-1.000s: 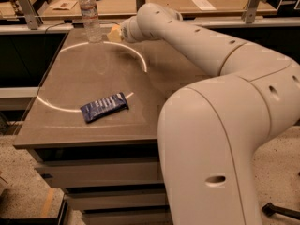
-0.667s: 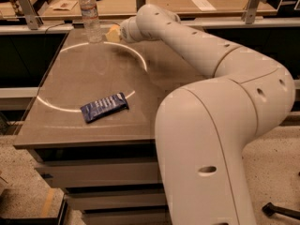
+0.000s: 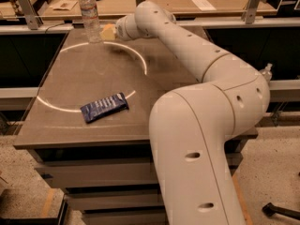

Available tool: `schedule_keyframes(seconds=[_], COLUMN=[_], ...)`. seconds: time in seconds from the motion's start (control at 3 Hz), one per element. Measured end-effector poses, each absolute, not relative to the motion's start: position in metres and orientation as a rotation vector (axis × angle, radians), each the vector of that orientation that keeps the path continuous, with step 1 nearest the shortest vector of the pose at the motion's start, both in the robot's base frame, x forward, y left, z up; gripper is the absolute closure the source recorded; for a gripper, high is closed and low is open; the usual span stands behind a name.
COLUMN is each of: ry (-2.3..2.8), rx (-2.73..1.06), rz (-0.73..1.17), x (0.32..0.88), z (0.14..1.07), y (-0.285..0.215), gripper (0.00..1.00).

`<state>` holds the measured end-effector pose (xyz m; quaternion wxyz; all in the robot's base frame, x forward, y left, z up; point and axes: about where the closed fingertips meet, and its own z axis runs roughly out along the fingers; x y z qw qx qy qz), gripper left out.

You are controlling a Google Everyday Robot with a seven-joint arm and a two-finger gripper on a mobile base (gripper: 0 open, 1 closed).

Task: Move orange near water bottle

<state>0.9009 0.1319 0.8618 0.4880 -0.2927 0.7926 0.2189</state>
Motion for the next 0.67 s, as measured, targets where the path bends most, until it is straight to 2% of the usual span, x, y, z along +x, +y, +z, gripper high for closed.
schedule_keyframes(seconds=[0.33, 0.67], ry=[1.938, 1.939], rx=[-0.699, -0.699], rz=[0.553, 0.556], x=[0.9078, 0.9087], z=[0.8591, 0.8579], y=[0.1367, 0.1388], gripper=[1.00, 0.88])
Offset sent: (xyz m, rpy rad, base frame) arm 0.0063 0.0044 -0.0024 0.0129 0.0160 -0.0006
